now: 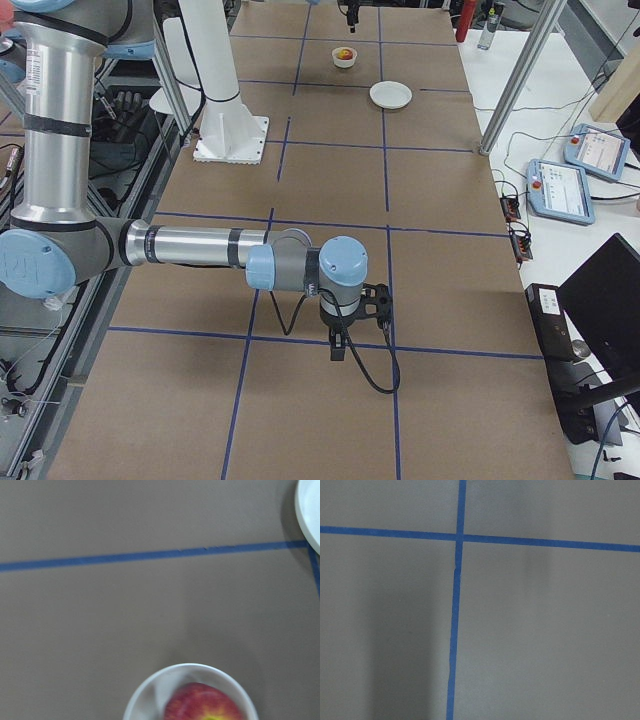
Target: Move apple from plate to bowl
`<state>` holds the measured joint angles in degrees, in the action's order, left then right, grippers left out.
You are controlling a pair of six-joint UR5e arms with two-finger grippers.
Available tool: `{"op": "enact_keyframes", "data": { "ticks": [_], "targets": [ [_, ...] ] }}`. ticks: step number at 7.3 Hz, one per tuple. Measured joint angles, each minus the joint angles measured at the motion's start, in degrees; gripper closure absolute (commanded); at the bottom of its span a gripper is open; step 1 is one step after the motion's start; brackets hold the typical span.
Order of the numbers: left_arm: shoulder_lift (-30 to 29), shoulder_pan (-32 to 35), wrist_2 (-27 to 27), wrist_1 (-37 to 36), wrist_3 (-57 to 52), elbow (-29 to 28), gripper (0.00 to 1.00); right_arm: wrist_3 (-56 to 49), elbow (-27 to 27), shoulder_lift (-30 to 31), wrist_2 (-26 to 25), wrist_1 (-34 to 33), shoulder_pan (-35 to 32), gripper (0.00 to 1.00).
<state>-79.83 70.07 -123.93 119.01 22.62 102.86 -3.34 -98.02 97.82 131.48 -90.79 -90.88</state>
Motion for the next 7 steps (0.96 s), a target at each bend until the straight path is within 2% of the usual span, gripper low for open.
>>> {"op": "enact_keyframes", "data": {
  "ticks": [2,3,4,5,7],
  "targets": [
    [-1.87,12.46,-0.39,-19.69,-23.77,0.46,0.00,0.00,0.02,0.00,0.00,0.00,0.00,0.00],
    [-3.22,17.89,-2.22,-28.95,-30.63,0.48,0.00,0.00,0.03,0.00,0.00,0.00,0.00,0.00],
    [-3.73,22.28,-5.61,-35.13,-33.74,0.34,0.00,0.00,0.03,0.00,0.00,0.00,0.00,0.00],
    [-3.56,24.51,-8.18,-37.91,-34.93,-0.07,0.00,0.00,0.03,0.00,0.00,0.00,0.00,0.00],
    [-3.00,25.60,-9.63,-38.98,-35.41,0.11,0.00,0.00,0.03,0.00,0.00,0.00,0.00,0.00]
  ]
}}
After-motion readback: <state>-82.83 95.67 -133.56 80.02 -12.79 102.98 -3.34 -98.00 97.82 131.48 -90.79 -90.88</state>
